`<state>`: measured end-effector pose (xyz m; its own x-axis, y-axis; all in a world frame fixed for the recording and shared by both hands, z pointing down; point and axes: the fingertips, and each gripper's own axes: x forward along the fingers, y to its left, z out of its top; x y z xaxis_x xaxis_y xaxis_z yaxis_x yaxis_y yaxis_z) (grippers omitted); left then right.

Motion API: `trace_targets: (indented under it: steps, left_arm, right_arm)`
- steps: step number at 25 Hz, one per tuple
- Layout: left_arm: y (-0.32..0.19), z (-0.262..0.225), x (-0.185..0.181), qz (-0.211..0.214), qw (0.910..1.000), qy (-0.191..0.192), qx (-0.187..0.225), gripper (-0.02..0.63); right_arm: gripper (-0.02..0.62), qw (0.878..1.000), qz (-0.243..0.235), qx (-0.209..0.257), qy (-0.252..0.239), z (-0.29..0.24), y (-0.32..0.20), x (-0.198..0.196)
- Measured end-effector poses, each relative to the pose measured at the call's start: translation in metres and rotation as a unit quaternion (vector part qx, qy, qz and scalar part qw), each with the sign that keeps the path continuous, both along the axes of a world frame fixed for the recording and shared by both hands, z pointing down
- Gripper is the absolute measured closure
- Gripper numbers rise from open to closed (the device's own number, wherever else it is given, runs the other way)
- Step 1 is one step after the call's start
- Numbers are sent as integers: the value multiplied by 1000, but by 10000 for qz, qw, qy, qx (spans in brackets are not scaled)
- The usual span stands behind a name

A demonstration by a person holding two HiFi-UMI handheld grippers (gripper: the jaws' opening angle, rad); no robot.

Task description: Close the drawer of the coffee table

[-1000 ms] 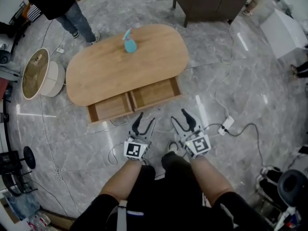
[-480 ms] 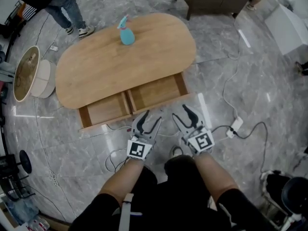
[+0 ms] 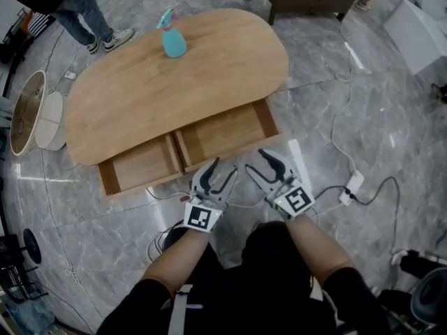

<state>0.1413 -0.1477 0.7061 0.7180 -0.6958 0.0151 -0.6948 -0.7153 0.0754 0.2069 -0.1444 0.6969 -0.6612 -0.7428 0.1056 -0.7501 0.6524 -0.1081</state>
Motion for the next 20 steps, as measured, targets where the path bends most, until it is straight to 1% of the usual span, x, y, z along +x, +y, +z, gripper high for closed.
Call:
trace_targets:
  steps: [2, 6, 8, 13, 17, 20]
  left_arm:
    - [-3, 13, 0, -45, 10000, 78, -14, 390]
    - [-3, 35, -4, -120, 9998, 168, -84, 390]
    - [0, 47, -4, -99, 9998, 110, -133, 390]
    - [-1, 70, -7, -184, 9994, 85, -281, 390]
    - [4, 89, -5, -174, 9989, -15, -443, 390]
    - [5, 105, -1, -185, 9982, -36, -574, 390]
  right_arm:
    - [385, 9999, -124, 25, -27, 10, -6, 3]
    - [385, 9981, -467, 153, 375, 40, -6, 5]
    - [385, 9978, -492, 124, 420, 55, -5, 7]
    - [385, 9984, -411, -184, 344, 81, -17, 16]
    - [385, 9948, -734, -347, 614, 105, -10, 5]
    - [385, 9936, -767, -586, 589, 126, -7, 1]
